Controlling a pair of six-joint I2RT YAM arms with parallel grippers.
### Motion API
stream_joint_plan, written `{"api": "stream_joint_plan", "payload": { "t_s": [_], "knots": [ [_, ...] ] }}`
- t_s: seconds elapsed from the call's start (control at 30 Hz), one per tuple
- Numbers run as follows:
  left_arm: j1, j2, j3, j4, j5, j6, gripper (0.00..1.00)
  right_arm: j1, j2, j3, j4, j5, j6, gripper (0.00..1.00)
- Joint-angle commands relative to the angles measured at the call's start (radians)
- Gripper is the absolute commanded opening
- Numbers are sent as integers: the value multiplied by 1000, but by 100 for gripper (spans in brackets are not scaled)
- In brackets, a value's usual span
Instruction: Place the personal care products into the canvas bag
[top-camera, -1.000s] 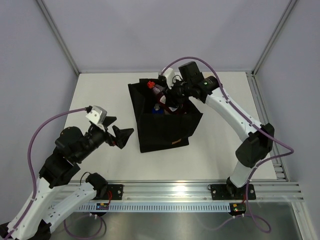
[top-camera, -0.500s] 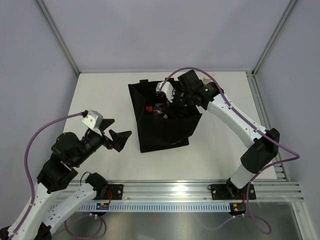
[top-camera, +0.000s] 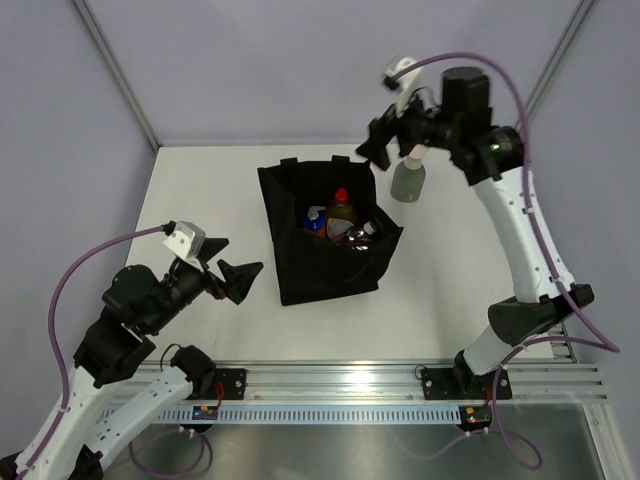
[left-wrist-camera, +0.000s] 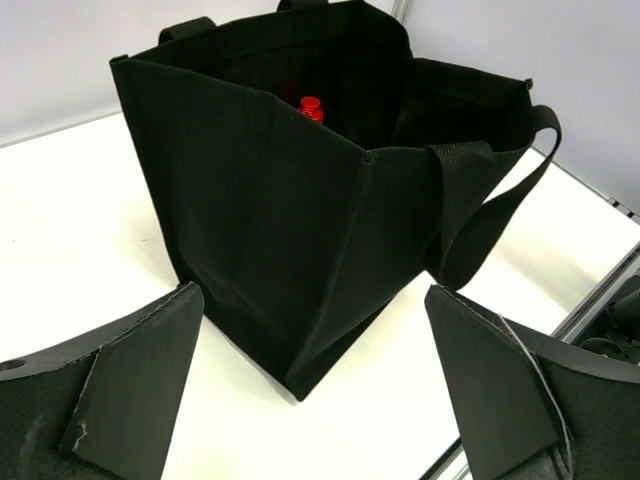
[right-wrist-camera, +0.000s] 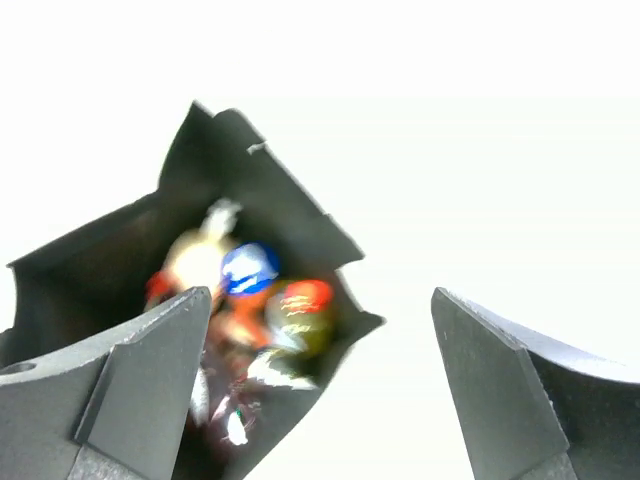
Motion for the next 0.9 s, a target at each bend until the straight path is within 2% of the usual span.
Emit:
{"api": "stream_joint_plan", "payload": {
  "t_s": [0.0, 0.1, 0.17, 0.23, 0.3, 0.43, 0.53, 0.67, 0.87],
  "knots": [
    [3, -2, 10, 44, -11, -15, 99, -241, 5, 43, 79, -237, 216, 99],
    [3, 3, 10, 51, -8, -17, 99, -376, -34, -229, 235, -282, 209, 100],
    [3, 9, 9, 53, -8, -16, 99, -418, -53, -331, 312, -287, 125, 99],
    [3, 19, 12, 54, -8, -12, 99, -444, -45, -428, 319, -239, 31, 100],
    [3, 29, 13, 61, -5, -12, 99, -449, -15, -483, 323, -152, -136, 100],
    [3, 61, 16, 68, 0, -17, 99, -456, 132, -459, 363, 15, -328, 99],
    [3, 70, 13, 71, -9, -22, 99, -459, 229, -383, 343, 26, -347, 99],
    [3, 85, 7, 82, -18, -19, 99, -459, 300, -358, 369, 51, -359, 100],
    [3, 133, 21, 94, -14, 0, 99, -459, 390, -329, 406, -1, -390, 100]
  ]
}}
